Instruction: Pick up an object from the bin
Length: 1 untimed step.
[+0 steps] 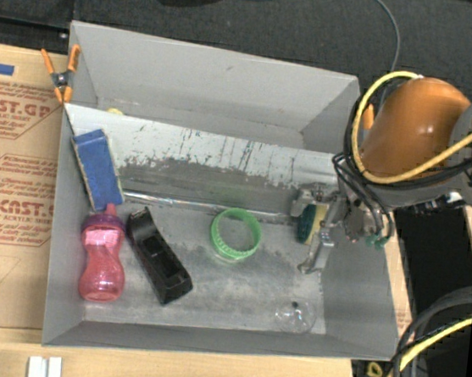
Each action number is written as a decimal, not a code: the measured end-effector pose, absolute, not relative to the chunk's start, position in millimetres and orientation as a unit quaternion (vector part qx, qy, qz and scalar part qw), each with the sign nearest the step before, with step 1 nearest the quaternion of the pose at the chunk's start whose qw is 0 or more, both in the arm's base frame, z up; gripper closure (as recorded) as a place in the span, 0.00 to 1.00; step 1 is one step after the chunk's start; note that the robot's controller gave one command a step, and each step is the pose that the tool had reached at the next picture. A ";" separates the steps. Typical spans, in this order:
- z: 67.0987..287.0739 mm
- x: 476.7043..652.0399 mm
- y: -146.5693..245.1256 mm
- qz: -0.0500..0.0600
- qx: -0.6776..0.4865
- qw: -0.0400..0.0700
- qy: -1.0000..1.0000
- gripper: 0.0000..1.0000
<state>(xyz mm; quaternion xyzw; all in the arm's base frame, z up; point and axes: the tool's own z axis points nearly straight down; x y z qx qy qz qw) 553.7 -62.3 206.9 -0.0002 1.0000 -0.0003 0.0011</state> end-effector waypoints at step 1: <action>206.9 553.7 -62.3 0.000 0.000 0.001 1.000 0.00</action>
Offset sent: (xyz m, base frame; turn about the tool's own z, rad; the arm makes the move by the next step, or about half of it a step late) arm -0.0153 0.0679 -0.0264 0.0844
